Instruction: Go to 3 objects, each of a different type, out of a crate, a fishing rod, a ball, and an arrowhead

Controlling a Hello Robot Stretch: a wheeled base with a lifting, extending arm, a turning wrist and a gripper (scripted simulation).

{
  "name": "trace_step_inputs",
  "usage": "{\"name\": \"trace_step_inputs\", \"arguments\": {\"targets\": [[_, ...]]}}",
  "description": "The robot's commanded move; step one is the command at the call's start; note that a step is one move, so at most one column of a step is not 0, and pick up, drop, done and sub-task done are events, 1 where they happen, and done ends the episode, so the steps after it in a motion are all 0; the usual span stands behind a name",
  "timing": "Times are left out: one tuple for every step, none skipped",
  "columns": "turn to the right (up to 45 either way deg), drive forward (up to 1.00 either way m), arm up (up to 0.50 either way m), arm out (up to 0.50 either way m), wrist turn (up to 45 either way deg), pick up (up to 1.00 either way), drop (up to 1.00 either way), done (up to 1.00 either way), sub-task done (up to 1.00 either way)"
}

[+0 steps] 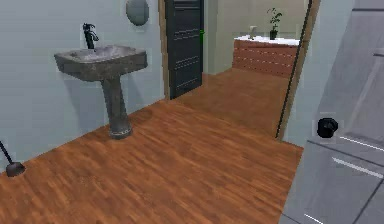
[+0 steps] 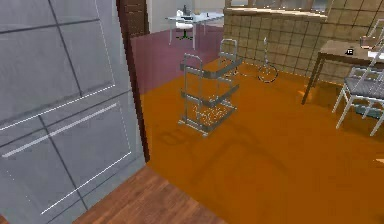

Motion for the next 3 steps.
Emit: {"name": "trace_step_inputs", "arguments": {"targets": [[0.0, 1.0, 0.0, 0.0, 0.0, 0.0, 0.0, 0.0, 0.0], [-24.0, 0.0, 0.0, 0.0, 0.0, 0.0, 0.0, 0.0, 0.0], [0.0, 0.1, 0.0, 0.0, 0.0, 0.0, 0.0, 0.0, 0.0]]}}
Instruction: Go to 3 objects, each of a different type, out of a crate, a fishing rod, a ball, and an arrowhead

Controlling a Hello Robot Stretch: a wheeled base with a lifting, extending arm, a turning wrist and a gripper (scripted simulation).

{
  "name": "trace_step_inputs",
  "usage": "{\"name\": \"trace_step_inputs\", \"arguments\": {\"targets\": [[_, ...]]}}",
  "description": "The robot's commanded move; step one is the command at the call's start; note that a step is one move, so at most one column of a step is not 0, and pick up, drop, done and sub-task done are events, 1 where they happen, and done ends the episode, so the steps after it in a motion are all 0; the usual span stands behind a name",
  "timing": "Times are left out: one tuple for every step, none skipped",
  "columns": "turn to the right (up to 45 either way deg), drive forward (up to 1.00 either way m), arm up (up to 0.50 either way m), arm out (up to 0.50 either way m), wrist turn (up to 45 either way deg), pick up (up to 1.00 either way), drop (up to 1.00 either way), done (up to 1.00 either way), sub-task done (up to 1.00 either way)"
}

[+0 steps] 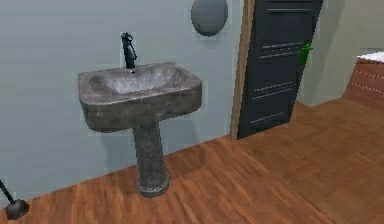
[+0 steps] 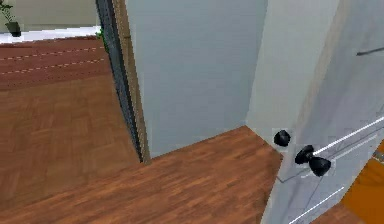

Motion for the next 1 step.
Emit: {"name": "trace_step_inputs", "arguments": {"targets": [[45.0, 0.0, 0.0, 0.0, 0.0, 0.0, 0.0, 0.0, 0.0]]}}
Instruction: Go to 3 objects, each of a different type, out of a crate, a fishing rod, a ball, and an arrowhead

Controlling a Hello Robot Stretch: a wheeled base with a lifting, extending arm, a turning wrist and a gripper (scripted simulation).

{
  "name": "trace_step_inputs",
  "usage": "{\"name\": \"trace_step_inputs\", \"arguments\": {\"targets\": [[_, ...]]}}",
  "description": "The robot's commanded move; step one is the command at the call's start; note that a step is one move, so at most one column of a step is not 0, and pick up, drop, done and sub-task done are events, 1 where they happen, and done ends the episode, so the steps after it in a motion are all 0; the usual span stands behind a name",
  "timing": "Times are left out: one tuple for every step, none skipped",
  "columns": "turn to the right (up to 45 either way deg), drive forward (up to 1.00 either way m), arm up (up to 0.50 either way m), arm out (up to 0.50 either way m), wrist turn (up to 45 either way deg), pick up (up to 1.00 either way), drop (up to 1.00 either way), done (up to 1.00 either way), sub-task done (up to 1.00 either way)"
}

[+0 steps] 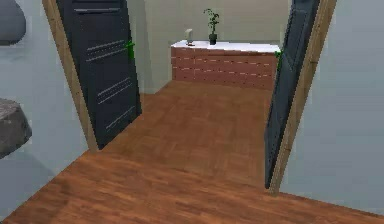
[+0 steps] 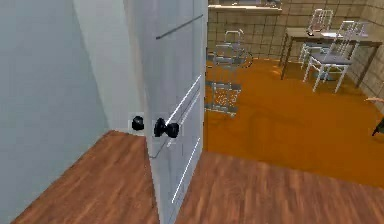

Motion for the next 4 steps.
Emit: {"name": "trace_step_inputs", "arguments": {"targets": [[0.0, 1.0, 0.0, 0.0, 0.0, 0.0, 0.0, 0.0, 0.0], [0.0, 0.2, 0.0, 0.0, 0.0, 0.0, 0.0, 0.0, 0.0], [9.0, 0.0, 0.0, 0.0, 0.0, 0.0, 0.0, 0.0, 0.0], [0.0, 1.0, 0.0, 0.0, 0.0, 0.0, 0.0, 0.0, 0.0]]}}
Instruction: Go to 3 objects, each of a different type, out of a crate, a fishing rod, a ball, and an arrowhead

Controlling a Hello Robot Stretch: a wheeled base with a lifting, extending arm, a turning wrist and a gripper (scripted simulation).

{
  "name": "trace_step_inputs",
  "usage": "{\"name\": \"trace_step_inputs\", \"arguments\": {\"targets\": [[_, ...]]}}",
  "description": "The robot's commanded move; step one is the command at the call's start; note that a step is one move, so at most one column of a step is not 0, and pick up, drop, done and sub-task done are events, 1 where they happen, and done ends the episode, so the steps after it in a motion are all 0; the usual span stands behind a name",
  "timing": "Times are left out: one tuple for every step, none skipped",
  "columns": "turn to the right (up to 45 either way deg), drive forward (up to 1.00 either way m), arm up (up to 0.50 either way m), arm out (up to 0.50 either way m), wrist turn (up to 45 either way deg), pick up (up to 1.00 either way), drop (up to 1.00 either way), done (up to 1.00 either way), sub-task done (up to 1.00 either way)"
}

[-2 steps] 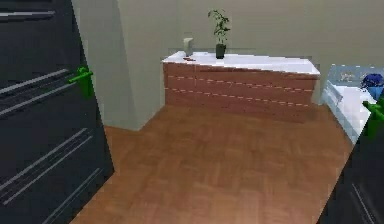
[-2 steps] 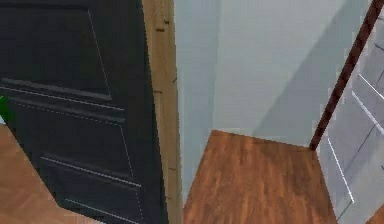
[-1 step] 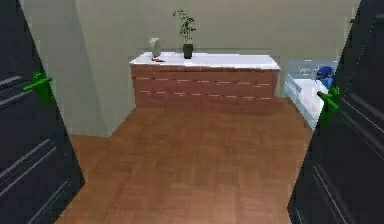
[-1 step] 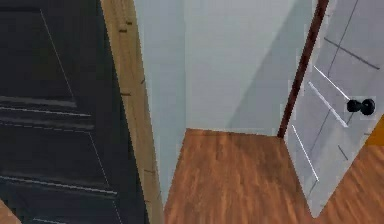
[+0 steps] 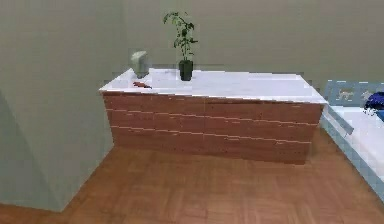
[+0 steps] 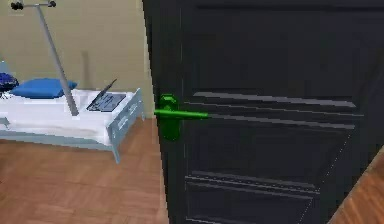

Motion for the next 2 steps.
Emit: {"name": "trace_step_inputs", "arguments": {"targets": [[0.0, 1.0, 0.0, 0.0, 0.0, 0.0, 0.0, 0.0, 0.0], [15.0, 0.0, 0.0, 0.0, 0.0, 0.0, 0.0, 0.0, 0.0]]}}
